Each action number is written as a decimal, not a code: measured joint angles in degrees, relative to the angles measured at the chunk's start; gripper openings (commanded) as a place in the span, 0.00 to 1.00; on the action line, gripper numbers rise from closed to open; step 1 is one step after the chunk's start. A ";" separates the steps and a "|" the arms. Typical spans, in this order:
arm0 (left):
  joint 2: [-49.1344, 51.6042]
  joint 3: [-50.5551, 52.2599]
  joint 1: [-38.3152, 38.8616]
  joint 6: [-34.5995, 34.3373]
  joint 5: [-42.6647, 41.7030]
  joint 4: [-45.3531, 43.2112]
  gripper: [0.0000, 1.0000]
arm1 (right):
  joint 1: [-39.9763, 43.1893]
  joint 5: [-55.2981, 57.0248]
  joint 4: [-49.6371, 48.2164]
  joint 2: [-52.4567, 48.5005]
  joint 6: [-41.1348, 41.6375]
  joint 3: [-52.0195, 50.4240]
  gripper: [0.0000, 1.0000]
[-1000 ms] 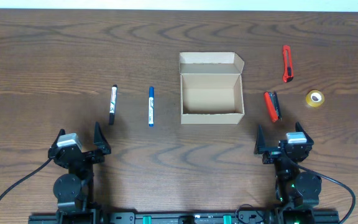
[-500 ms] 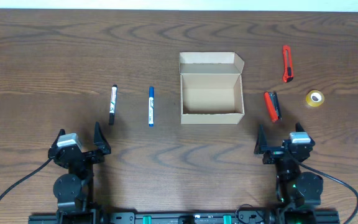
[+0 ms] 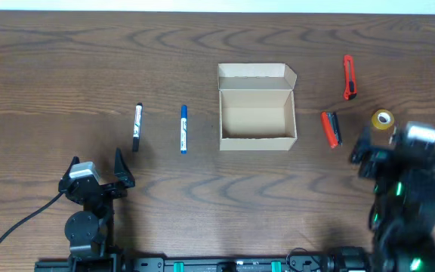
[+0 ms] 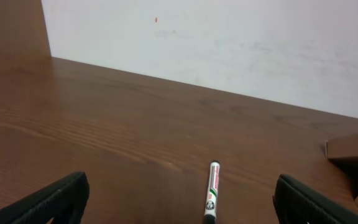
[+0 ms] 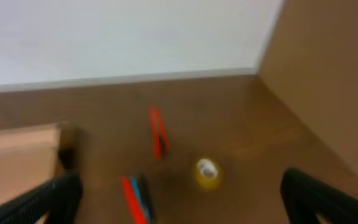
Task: Pack container
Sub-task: 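Move the right gripper over the yellow tape roll, then lower the right gripper and grasp the yellow tape roll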
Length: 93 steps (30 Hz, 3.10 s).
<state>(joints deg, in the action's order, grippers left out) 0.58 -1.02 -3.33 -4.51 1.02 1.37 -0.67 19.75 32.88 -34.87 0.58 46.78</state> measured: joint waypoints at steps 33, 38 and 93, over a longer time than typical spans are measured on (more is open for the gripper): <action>0.00 -0.02 -0.04 0.00 0.00 0.09 0.95 | 27.08 -17.73 22.99 -50.27 -1.42 35.78 0.99; 0.00 -0.02 -0.04 0.00 0.00 0.09 0.95 | 32.39 -22.67 22.05 -50.36 -2.14 35.78 0.99; 0.00 -0.04 -0.04 0.02 0.00 0.09 0.95 | 32.22 -20.24 9.70 -82.03 1.73 43.47 0.99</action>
<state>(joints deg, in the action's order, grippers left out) 0.58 -1.06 -3.38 -4.49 1.02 1.45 31.55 -0.49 42.59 -116.90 2.31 90.26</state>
